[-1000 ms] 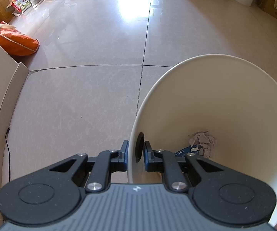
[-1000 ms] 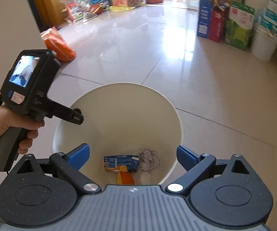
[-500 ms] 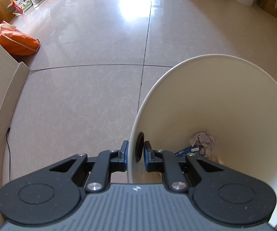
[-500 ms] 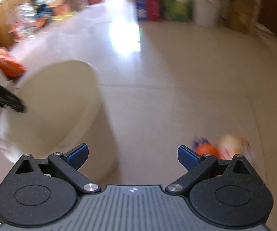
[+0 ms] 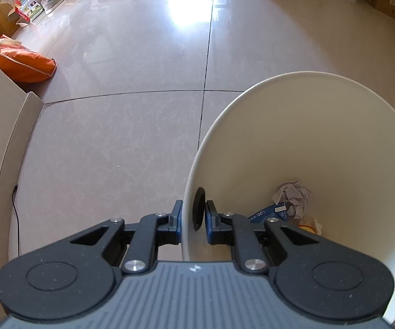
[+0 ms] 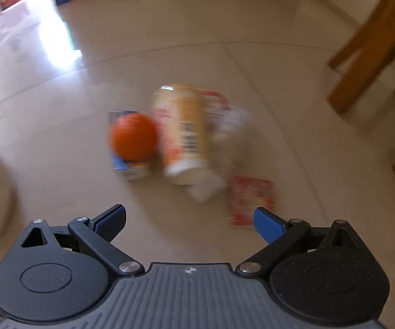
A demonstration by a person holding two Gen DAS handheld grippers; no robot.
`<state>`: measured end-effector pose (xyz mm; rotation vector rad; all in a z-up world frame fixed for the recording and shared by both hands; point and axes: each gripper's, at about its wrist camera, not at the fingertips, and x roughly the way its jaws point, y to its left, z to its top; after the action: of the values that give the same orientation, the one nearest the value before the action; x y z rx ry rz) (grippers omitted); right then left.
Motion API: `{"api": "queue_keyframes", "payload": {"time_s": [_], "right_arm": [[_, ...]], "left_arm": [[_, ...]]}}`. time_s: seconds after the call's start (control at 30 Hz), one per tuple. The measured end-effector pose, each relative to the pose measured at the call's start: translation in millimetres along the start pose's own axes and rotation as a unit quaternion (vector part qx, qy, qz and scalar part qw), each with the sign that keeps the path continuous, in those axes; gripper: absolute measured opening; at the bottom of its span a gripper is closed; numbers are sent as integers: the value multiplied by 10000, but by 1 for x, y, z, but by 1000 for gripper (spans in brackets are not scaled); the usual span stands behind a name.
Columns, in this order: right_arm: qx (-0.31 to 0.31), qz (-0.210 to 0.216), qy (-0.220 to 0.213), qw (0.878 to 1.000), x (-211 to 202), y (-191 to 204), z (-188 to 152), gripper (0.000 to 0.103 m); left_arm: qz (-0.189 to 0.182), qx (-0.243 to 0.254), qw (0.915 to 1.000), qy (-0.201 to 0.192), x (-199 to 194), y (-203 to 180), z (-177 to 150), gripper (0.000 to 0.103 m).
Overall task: Collect trash
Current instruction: 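Move the right tool back to the pile toward the red snack packet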
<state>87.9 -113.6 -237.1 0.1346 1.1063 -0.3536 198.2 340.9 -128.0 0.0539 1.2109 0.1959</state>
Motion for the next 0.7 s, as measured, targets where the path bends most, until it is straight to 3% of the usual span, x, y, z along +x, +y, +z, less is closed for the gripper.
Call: {"api": "queue_keyframes", "payload": {"time_s": [0.17,0.27,0.37,0.47,0.7], "right_arm": [[-119,-462,54,9988,45,-35,-8,101],[-96,-535,237,9982,70,-50,-11,101],[179,-251,453,9985,92,-64,-12,101],[162,-244,568,9980,110,-65,-12,101],[134,-592,670,9959,140,-70,-10,101]], "left_arm": [[19,-23,10000,18,1,-2,1,14],[30,-10,10000,8,0,-4,2,14],[55,47,10000,-12,0,-7,1,14],[60,67,10000,-18,-1,-7,0,14],[96,99,9999,-1,-1,-8,0,14]]}}
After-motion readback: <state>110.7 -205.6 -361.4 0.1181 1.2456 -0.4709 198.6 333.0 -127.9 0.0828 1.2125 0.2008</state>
